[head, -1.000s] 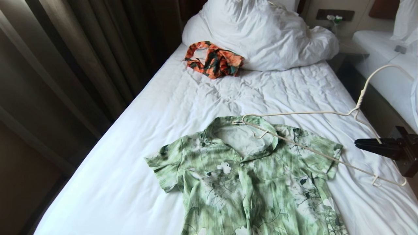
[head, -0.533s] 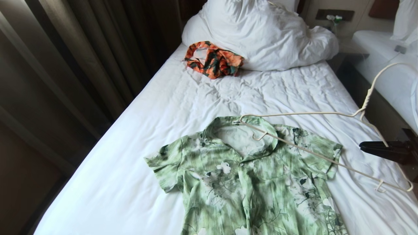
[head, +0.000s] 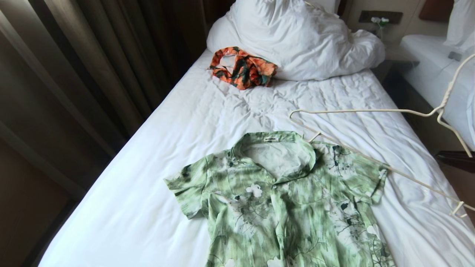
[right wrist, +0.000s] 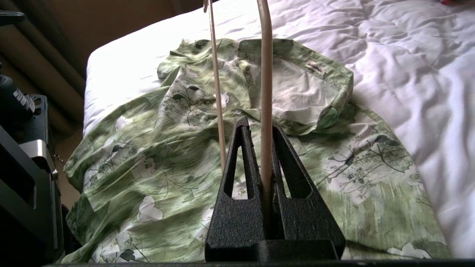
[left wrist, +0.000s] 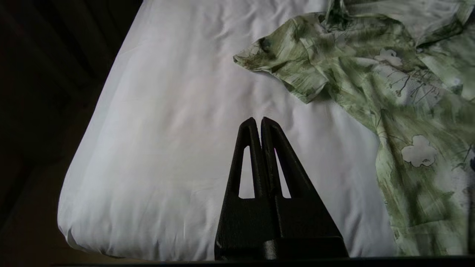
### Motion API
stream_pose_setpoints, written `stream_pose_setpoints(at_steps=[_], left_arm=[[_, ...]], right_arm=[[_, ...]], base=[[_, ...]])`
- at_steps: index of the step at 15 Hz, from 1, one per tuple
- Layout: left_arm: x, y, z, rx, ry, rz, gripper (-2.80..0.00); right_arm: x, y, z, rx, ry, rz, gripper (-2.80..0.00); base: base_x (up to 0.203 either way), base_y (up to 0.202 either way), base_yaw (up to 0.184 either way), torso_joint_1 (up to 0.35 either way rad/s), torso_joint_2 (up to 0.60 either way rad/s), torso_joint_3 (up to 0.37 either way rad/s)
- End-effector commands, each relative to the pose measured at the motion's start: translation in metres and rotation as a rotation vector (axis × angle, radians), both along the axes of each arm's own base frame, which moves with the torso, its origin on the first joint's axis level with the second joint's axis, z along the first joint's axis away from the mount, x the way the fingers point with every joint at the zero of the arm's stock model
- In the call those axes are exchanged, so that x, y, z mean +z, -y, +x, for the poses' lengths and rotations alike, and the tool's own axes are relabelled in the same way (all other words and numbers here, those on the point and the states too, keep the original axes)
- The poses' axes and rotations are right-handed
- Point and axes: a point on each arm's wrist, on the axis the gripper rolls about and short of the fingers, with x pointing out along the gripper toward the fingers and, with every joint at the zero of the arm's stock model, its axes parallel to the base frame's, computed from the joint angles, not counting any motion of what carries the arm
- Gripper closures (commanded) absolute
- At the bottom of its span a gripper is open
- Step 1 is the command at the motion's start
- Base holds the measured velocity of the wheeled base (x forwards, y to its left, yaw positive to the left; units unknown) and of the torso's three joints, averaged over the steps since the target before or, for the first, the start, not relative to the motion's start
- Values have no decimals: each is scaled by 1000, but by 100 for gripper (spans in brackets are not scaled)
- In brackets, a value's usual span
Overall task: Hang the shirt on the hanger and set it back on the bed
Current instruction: Lift the shirt and hanger
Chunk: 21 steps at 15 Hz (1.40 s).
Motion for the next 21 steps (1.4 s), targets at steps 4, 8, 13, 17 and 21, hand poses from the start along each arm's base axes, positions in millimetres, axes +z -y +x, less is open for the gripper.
stream_pose_setpoints(at_steps=[4, 8, 13, 17, 21], left_arm=[[50, 3, 25, -146, -153, -46, 0], [76, 9, 85, -331, -402, -157, 0], [78, 32, 187, -480, -612, -324, 0], [67, 70, 267, -541, -650, -387, 0], [56, 120, 328, -575, -633, -375, 0]], right_arm=[[18, 6, -17, -59, 0, 10, 0], [28, 5, -19, -63, -23, 30, 0], [31, 3, -19, -57, -19, 29, 0], [32, 2, -18, -48, -14, 26, 0], [32, 2, -18, -48, -18, 28, 0]], base=[[0, 0, 0, 0, 0, 0], [0, 0, 0, 0, 0, 0], [0, 0, 0, 0, 0, 0], [0, 0, 0, 0, 0, 0], [0, 0, 0, 0, 0, 0]])
